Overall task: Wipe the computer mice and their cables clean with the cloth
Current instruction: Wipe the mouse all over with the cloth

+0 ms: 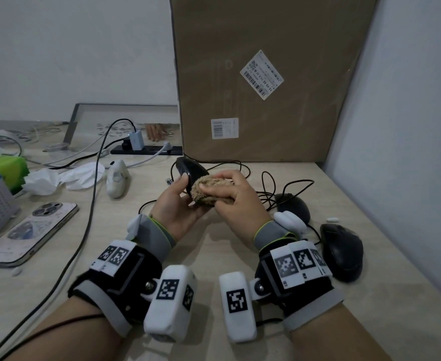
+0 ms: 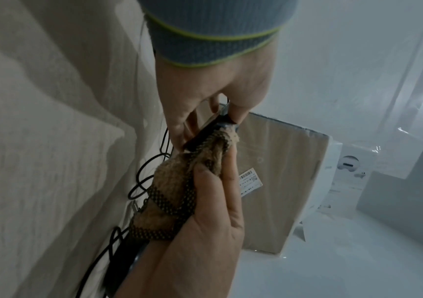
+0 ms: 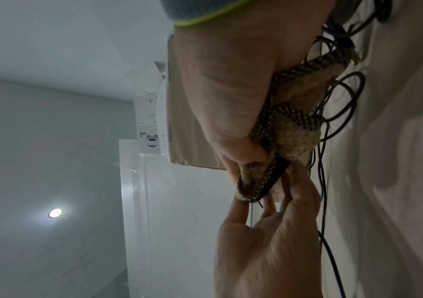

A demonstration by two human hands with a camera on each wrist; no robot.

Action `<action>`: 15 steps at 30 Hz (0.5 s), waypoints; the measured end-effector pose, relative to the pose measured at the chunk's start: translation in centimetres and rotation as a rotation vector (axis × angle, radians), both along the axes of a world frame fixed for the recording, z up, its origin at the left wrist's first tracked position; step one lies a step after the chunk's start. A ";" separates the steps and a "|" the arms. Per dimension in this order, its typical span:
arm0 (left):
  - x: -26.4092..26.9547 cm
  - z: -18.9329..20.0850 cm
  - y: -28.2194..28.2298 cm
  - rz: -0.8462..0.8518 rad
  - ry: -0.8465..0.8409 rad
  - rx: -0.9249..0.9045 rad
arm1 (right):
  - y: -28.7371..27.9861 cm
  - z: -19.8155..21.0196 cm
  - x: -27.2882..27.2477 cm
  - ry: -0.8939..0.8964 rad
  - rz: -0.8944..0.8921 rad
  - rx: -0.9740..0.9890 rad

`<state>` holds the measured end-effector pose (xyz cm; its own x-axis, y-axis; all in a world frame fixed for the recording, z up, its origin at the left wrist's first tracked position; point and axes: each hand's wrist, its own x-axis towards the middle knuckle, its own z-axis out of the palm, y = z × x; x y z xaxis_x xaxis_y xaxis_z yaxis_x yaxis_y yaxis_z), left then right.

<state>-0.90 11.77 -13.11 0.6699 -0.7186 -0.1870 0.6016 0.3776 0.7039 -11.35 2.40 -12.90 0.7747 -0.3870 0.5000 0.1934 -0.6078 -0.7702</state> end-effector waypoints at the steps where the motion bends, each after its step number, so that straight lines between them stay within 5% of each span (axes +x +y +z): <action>1: 0.2 0.0 0.0 0.002 0.034 -0.011 | 0.1 0.0 -0.1 0.013 -0.002 -0.018; 5: 0.2 0.3 -0.1 0.021 0.067 -0.059 | 0.3 0.3 -0.2 0.048 -0.101 -0.040; 10: -0.4 0.4 0.1 0.012 -0.061 -0.020 | -0.7 0.5 -0.1 -0.147 -0.379 0.010; 15: -1.0 0.4 -0.2 -0.108 -0.174 0.074 | -0.5 0.2 -0.1 -0.149 -0.262 -0.061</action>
